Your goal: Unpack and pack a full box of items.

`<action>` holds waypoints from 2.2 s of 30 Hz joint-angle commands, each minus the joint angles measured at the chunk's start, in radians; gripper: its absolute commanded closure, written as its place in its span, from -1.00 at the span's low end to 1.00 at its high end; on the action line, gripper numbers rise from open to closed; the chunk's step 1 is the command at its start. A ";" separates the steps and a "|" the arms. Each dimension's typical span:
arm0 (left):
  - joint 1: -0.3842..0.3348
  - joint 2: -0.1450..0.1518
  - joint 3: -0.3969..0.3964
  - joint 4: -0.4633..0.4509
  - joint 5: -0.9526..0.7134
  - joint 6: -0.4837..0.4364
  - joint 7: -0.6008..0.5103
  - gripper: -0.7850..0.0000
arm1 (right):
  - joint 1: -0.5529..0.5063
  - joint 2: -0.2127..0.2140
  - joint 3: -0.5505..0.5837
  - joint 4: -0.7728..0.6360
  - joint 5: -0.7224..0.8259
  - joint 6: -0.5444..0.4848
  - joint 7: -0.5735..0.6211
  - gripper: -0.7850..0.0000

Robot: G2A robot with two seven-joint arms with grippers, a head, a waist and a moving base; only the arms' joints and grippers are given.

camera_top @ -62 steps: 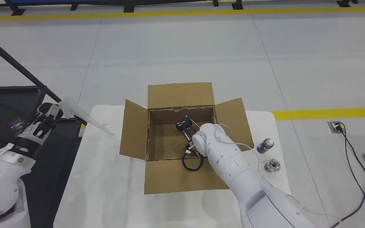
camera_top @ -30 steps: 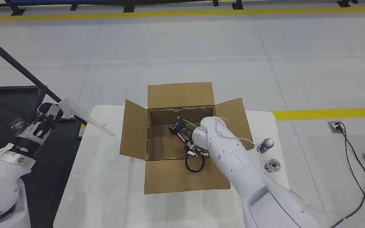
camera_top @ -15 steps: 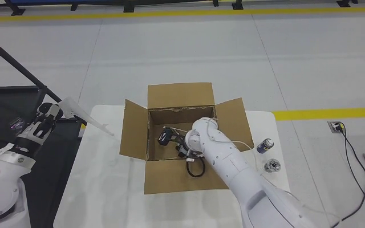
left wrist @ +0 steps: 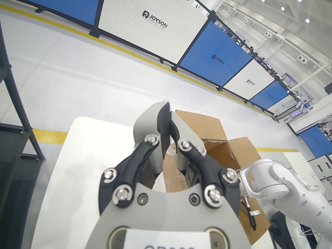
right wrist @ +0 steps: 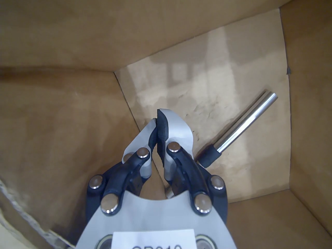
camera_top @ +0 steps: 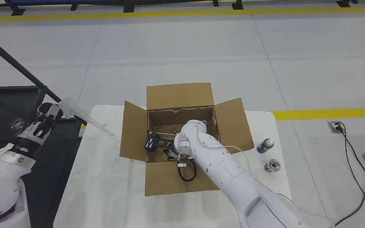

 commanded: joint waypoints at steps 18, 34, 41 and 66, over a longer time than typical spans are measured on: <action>0.000 0.000 0.000 0.000 0.000 0.000 0.000 1.00 | -0.025 -0.008 -0.005 -0.112 0.021 -0.041 -0.024 1.00; 0.000 0.000 0.000 0.000 0.000 0.000 0.000 1.00 | 0.017 -0.067 -0.016 -0.072 0.095 0.130 0.012 1.00; 0.000 0.000 0.000 0.000 0.000 0.000 0.000 1.00 | 0.087 -0.049 0.004 0.029 0.049 0.152 0.079 1.00; 0.000 0.000 0.000 0.000 0.000 0.000 0.000 1.00 | -0.172 0.116 0.112 -0.406 -0.208 0.283 0.302 -1.00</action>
